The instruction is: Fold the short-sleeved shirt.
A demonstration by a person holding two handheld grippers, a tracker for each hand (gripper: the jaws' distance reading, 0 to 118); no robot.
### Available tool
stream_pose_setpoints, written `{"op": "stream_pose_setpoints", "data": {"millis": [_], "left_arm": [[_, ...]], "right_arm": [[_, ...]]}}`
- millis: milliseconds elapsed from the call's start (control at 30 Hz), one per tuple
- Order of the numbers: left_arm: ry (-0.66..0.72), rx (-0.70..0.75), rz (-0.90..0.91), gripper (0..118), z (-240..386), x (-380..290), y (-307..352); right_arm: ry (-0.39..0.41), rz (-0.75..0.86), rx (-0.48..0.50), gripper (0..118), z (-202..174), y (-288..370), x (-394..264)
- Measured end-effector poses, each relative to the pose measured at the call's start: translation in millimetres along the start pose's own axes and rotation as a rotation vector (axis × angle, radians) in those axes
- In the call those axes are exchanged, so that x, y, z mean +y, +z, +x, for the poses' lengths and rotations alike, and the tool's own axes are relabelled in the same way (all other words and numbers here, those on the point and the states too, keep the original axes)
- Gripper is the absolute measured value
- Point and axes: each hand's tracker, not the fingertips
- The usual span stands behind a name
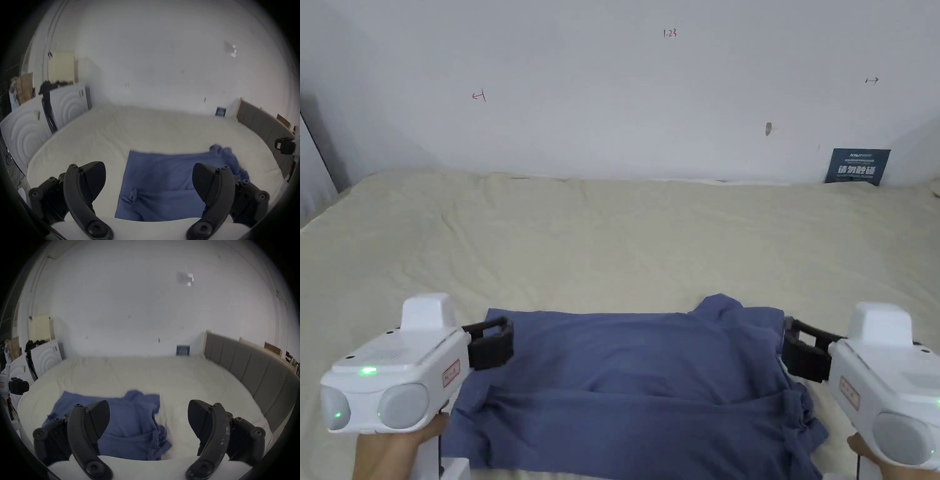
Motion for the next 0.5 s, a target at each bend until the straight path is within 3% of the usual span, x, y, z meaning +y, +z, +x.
{"op": "stream_pose_setpoints", "data": {"millis": [100, 167, 200, 233, 300, 333, 367, 433, 500], "left_arm": [[0.015, 0.014, 0.126, 110, 7, 8, 39], [0.020, 0.015, 0.201, 98, 11, 8, 57], [0.016, 0.015, 0.228, 85, 12, 7, 65], [0.009, 0.014, 0.242, 60, 13, 6, 72], [-0.004, 0.017, 0.262, 4, 17, 3, 81], [-0.007, 0.021, 0.266, 0, 18, 1, 84], [-0.010, 0.023, 0.263, 0, 19, -2, 86], [0.017, -0.052, 0.247, 0, 18, -3, 84], [0.020, -0.027, 0.242, 0, 20, -6, 83]], "right_arm": [[0.008, 0.111, -0.008, 102, -6, 39, 14], [0.016, 0.170, -0.019, 102, -10, 61, 17], [0.028, 0.197, -0.021, 101, -12, 69, 17], [0.040, 0.220, -0.025, 95, -14, 77, 16], [0.065, 0.245, -0.045, 63, -18, 90, 14], [0.079, 0.255, -0.054, 23, -21, 95, 13], [0.090, 0.265, -0.061, 2, -23, 99, 11], [0.091, 0.276, -0.060, 1, -24, 104, 8], [0.087, 0.267, -0.037, 1, -22, 102, 10]]}}
